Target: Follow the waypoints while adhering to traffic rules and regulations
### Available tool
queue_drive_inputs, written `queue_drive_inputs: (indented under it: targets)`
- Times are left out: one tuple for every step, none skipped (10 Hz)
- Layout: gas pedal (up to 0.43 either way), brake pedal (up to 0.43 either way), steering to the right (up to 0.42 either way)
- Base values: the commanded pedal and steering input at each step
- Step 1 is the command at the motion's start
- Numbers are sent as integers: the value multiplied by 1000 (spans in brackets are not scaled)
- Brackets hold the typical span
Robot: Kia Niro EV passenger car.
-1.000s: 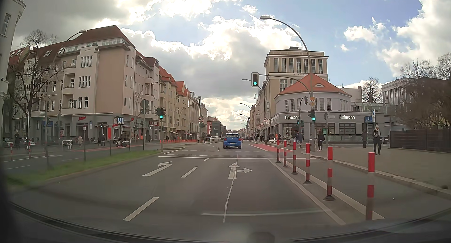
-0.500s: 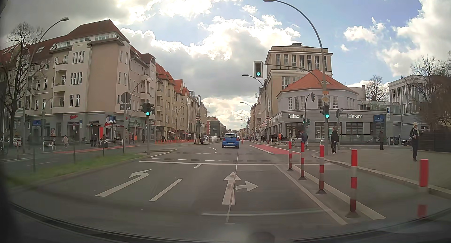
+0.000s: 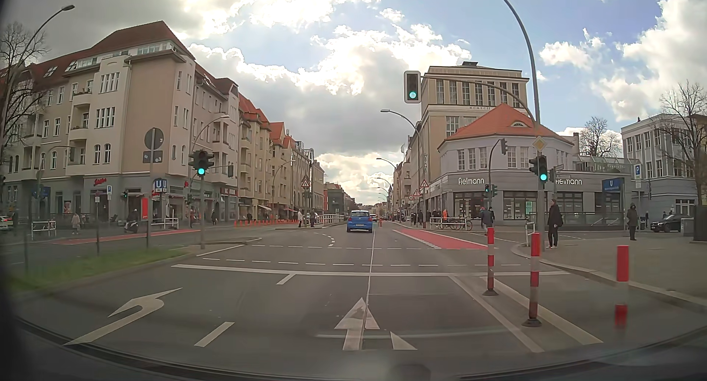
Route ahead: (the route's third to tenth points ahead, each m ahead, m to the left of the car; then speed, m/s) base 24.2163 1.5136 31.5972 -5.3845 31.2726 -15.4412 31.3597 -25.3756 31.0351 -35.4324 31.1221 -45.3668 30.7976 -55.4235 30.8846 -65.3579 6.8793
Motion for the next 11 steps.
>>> queue_drive_inputs:
  targets:
    - [0, 159, 0]
    - [0, 201, 0]
    - [0, 226, 0]
    - [0, 244, 0]
    - [0, 250, 0]
    - [0, 250, 1]
    - [0, 250, 3]
    - [0, 244, 6]
    - [0, 244, 9]
    - [0, 244, 11]
    - [0, 244, 14]
